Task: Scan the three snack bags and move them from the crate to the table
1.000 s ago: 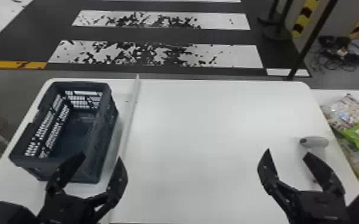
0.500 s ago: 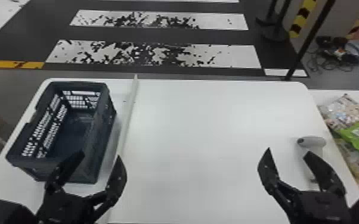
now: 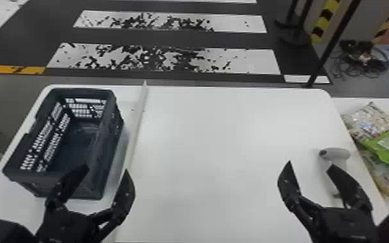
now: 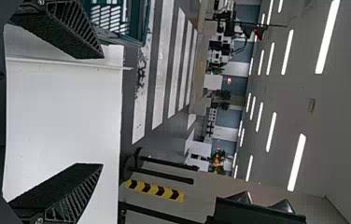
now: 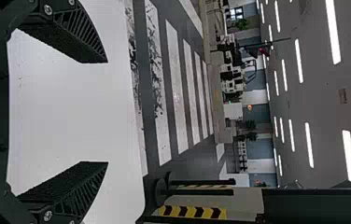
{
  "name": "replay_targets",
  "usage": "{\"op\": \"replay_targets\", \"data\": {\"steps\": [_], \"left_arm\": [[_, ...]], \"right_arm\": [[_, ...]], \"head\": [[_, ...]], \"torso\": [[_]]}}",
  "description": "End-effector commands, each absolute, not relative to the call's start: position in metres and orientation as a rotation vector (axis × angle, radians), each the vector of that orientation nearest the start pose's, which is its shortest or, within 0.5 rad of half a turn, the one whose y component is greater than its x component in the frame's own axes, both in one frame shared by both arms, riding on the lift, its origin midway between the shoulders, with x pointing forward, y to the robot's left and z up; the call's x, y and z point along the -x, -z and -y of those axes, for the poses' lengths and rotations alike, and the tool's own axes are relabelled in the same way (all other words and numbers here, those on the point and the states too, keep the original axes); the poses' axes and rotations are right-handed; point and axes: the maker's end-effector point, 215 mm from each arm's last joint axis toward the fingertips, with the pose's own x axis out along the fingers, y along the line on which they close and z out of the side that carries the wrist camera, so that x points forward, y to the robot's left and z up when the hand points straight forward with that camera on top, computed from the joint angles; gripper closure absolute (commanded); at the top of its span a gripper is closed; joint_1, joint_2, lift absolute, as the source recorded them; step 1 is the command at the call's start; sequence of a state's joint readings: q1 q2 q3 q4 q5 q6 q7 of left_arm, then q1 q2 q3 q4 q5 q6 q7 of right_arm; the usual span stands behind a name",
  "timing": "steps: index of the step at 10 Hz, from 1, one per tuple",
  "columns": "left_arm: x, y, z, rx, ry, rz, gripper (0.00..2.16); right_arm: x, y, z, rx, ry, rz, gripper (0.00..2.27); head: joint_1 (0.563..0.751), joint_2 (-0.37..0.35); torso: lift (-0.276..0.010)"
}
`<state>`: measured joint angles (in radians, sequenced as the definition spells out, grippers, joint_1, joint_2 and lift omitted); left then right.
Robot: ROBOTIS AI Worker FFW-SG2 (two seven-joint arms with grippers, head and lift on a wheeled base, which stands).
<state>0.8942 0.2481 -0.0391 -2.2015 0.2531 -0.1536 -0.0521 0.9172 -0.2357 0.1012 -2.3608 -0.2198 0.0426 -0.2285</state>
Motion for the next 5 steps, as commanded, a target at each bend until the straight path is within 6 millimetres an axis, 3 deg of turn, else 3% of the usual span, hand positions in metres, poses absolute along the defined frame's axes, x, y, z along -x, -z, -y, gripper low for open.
{"op": "replay_targets", "data": {"steps": [1, 5], "left_arm": [[-0.3222, 0.3578, -0.2028, 0.115, 0.207, -0.126, 0.04], [-0.3216, 0.3562, -0.2026, 0.115, 0.207, -0.123, 0.04]], "right_arm": [[-0.3244, 0.3512, 0.2134, -0.111, -0.003, -0.220, 0.11], [-0.3229, 0.3528, 0.2140, -0.113, -0.003, -0.226, 0.11]], "head": [[0.695, -0.020], [0.695, -0.021]], "torso": [[-0.062], [-0.062]]}}
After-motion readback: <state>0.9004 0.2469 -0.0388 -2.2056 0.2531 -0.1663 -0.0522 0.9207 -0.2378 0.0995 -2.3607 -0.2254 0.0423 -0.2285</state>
